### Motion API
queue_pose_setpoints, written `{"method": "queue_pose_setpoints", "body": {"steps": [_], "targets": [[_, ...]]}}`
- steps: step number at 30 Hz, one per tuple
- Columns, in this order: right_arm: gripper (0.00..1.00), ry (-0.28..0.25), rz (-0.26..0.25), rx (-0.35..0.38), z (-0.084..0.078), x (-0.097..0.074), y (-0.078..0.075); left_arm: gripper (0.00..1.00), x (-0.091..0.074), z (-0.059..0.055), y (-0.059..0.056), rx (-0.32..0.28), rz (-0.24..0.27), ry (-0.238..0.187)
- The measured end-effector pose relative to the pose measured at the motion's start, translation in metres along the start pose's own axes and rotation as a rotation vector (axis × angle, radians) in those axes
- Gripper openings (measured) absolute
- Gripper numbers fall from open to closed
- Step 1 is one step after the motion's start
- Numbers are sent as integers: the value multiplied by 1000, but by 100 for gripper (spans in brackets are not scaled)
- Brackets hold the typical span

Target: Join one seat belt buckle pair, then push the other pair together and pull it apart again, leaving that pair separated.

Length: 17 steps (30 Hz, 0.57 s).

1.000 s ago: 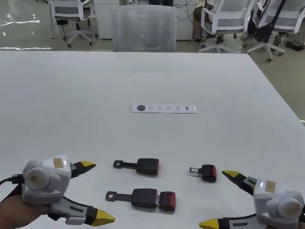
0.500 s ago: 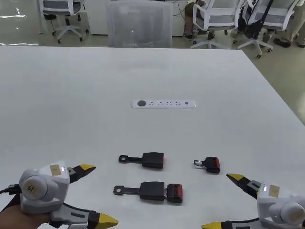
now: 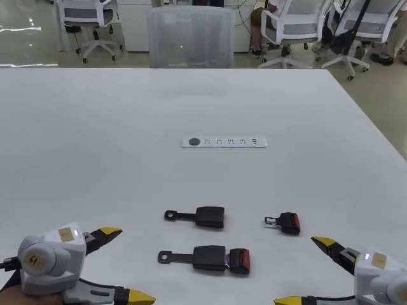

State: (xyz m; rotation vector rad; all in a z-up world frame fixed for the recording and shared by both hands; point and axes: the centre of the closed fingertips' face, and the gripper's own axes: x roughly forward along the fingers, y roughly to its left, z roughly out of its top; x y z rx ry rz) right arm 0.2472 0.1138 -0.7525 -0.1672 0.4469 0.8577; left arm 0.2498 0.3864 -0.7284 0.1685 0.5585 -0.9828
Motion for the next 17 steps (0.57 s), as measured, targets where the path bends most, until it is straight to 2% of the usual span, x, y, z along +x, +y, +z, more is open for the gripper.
{"method": "queue_pose_setpoints", "body": {"steps": [2,6,10,11,12,13,17], "targets": [[100,-18,1,-1,4,-2,-1,100,1,4,1,-3,10,-3],[100,-19,2,2,4,-5,-6,100,2,7,6,-7,46,-12],[99,-28,-5,1,6,-8,-12,100,2,1,14,9,105,11],[99,-30,-15,-1,7,-10,-15,100,1,0,18,-11,142,3],[99,-35,-17,10,7,-10,-16,100,1,0,19,-28,157,-8],[99,-42,-22,24,7,-11,-17,100,2,0,18,-44,161,-23],[98,-42,-31,26,5,-12,-19,100,1,-6,16,-64,175,-15]]}}
